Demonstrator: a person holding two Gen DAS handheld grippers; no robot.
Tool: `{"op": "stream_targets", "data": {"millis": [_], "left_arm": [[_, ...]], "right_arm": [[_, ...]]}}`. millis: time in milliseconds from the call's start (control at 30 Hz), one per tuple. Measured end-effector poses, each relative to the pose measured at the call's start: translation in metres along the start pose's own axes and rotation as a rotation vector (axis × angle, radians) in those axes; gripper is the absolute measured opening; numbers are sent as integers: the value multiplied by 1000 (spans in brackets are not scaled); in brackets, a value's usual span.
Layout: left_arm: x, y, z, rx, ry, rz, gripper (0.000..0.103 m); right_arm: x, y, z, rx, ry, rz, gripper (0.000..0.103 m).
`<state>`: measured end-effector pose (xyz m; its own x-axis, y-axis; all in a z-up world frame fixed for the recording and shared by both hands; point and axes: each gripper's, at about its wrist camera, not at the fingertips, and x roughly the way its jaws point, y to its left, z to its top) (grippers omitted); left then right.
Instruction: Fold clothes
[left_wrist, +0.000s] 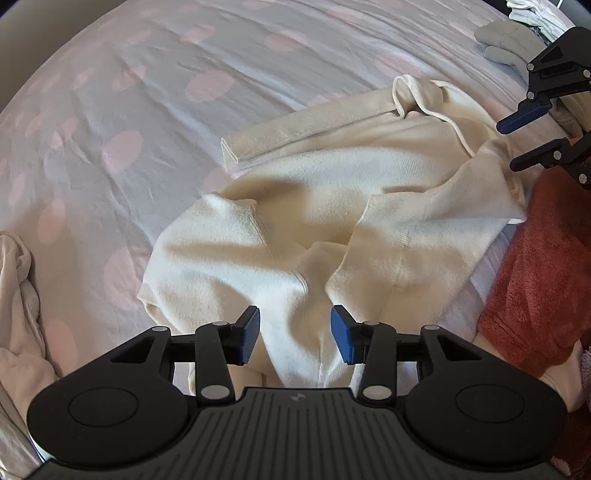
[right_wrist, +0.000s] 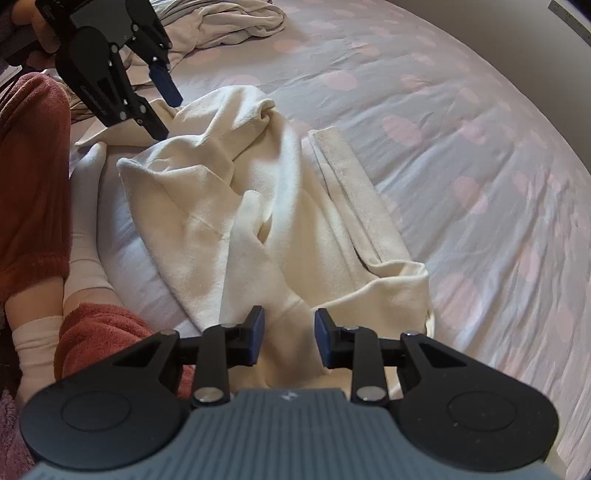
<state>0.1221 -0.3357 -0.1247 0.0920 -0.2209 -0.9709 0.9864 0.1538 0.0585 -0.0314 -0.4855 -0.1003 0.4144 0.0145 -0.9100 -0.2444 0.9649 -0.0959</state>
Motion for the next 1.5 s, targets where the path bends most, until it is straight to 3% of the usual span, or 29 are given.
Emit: {"op": "stream_targets", "data": {"millis": [133,233,367,500,633,967,1000,1067,1167,1267,1500], "left_arm": [[28,8,12,-26,34,0,41],[48,18,16,-73,63,2,41],[57,27,13,-113,65,-28,20],[40,25,6,-91,36,-2,7],[5,40,-1,-161,-23,24,5],[-90,79,-27,-349,-180,138,5],[-95,81,-29,-363,-186,164,0],[-97,84,-31,-377,-187,244,0],[-84,95,-40,-424,-175,219,0],[-73,90,-45,-410,-160,179,0],[-60,19,-46,-141,-175,76,0]], "right_arm": [[15,-2,10,-16,3,33,33],[31,-6,12,-21,18,75,40],[49,-12,7,10,73,133,37],[39,-10,0,28,73,137,21],[14,-12,-8,48,53,41,9],[-78,-28,-13,120,-147,-349,7],[-83,-30,-14,127,-164,-380,7],[-85,-32,-17,131,-173,-429,7],[-69,-40,-27,148,-147,-450,6],[-42,-52,-39,212,-111,-415,6],[-26,-57,-54,252,-97,-374,9]]}}
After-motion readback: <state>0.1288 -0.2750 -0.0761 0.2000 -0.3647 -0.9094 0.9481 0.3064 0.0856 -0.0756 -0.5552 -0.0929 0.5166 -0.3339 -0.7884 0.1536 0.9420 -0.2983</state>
